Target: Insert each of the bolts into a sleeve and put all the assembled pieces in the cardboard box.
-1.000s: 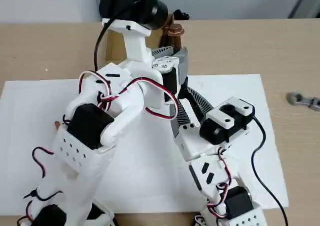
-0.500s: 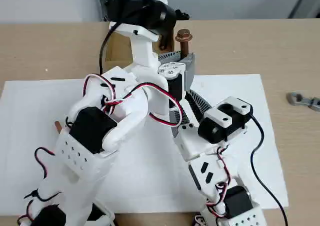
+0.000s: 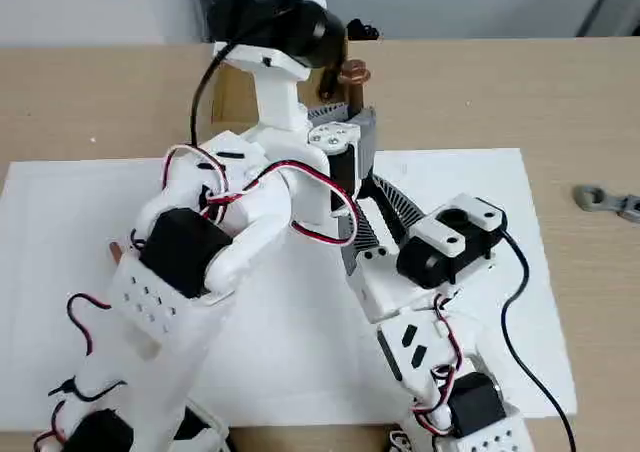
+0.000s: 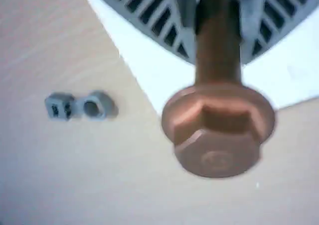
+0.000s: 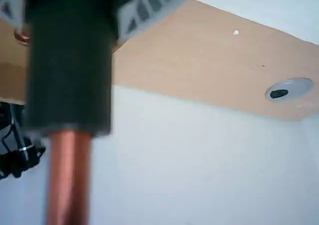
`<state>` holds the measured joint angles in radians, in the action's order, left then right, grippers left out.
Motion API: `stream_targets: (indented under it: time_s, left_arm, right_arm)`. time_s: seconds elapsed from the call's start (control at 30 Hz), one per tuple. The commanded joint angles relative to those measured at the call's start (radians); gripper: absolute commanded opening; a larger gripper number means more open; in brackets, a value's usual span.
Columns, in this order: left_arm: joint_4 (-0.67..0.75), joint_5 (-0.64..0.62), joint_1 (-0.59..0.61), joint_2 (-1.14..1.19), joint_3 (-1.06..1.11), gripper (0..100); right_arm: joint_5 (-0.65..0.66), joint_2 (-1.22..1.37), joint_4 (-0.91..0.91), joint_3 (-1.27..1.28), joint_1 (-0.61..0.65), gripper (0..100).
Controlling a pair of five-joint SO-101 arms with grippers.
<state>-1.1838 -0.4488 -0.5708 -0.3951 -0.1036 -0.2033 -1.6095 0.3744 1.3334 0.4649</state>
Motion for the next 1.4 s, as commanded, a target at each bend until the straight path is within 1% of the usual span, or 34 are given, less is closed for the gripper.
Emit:
stream_targets:
  time_s: [0.0,0.13,0.37,0.43,0.53,0.6,0.87,0.97,1.1,1.23,1.37]
  left_arm:
    - [0.029,0.003,0.002,-0.005,0.019,0]
    - [0.032,0.003,0.000,-0.012,0.070,0]
    - [0.029,0.003,0.005,-0.014,0.056,1]
    - [0.028,0.002,0.006,-0.014,0.038,3]
    - [0.023,-0.048,0.006,-0.014,0.025,9]
    - [0.002,-0.066,0.006,-0.012,0.021,10]
    - [-0.023,-0.066,0.006,-0.014,0.016,12]
    - [-0.048,-0.066,0.014,-0.015,-0.042,13]
    - [-0.089,-0.063,0.058,-0.006,-0.127,13]
    - [-0.121,-0.063,0.061,-0.008,-0.130,13]
    - [-0.121,-0.066,0.058,-0.009,-0.133,13]
  right_arm:
    - [0.005,-0.018,-0.019,-0.011,-0.001,0.3]
    - [0.005,-0.018,-0.019,-0.011,-0.001,0.3]
    - [0.005,-0.018,-0.019,-0.011,-0.001,0.3]
    - [0.005,-0.018,-0.019,-0.011,-0.001,0.3]
    - [0.005,-0.018,-0.019,-0.012,-0.001,0.3]
    - [0.005,-0.018,-0.018,-0.012,-0.001,0.3]
    - [0.005,-0.018,-0.018,-0.012,-0.001,0.3]
    - [0.005,-0.018,-0.018,-0.012,-0.002,0.3]
    - [0.005,-0.008,-0.018,-0.043,-0.004,0.3]
    - [0.005,-0.008,-0.018,-0.057,-0.004,0.3]
    - [0.005,-0.008,-0.018,-0.058,-0.005,0.3]
